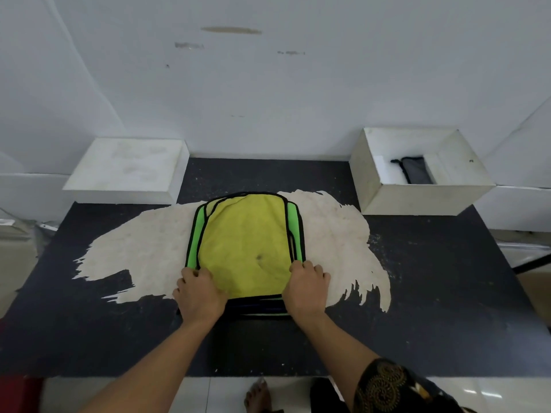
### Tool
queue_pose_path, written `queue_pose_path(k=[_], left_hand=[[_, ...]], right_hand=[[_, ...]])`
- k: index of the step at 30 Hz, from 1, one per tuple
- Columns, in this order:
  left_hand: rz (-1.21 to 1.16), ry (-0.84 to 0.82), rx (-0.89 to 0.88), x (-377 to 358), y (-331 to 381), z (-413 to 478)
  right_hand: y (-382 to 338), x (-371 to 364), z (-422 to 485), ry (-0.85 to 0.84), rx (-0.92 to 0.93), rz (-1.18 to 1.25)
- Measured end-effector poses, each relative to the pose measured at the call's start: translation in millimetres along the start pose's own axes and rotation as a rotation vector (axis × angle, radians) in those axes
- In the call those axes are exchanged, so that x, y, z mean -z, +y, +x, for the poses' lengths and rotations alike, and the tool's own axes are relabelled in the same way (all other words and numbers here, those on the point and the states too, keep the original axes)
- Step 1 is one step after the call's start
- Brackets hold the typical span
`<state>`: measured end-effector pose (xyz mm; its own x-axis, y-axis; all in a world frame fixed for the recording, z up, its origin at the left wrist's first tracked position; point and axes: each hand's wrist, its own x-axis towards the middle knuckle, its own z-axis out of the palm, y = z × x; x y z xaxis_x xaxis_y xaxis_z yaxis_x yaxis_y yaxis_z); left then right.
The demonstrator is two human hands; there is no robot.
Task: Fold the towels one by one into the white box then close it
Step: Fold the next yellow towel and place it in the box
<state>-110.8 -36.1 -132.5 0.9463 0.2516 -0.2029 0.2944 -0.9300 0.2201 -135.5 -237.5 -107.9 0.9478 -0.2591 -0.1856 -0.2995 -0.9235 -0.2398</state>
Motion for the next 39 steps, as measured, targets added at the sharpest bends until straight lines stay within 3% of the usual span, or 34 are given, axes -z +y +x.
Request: queue_pose_path(k=[2,6,11,13,16,19,26,30,35,39], left_hand=[[-0.177,0.013,0.047,3,-3,1],[-0.443,-0.025,0.305,17,-3,10],[-0.634,-0.200,0.318,32,-8,25],[-0.828,-0.319,0.335,40,-6,29],[-1.044,-0.458,0.385,55,4,28],[-1.150,-0.491,0.407,67,12,23],[-1.412,-0.499,0.469,88,9,23],[-1.404,-0.454,0.425,93,4,24],[-1.366,-0.393,0.400,93,4,23],[-1.471,-0.311,0.426,92,4,22]], right_hand=[[3,0,1,-0.026,0.012,0.071],[6,-7,-3,-0.140,-0.031,0.204],[1,-12,-9,-0.158,-0.056,0.157],[-2,-13,-11,-0.051,0.014,0.101],[-16,-17,-18,0.110,0.301,0.121],[-37,-23,-23,0.060,0.415,0.077],[-40,-19,0,0.050,0.166,0.061],[-20,-9,15,0.070,0.036,0.149],[-15,13,31,-0.171,-0.273,0.537],[-9,28,44,-0.294,-0.293,0.683]])
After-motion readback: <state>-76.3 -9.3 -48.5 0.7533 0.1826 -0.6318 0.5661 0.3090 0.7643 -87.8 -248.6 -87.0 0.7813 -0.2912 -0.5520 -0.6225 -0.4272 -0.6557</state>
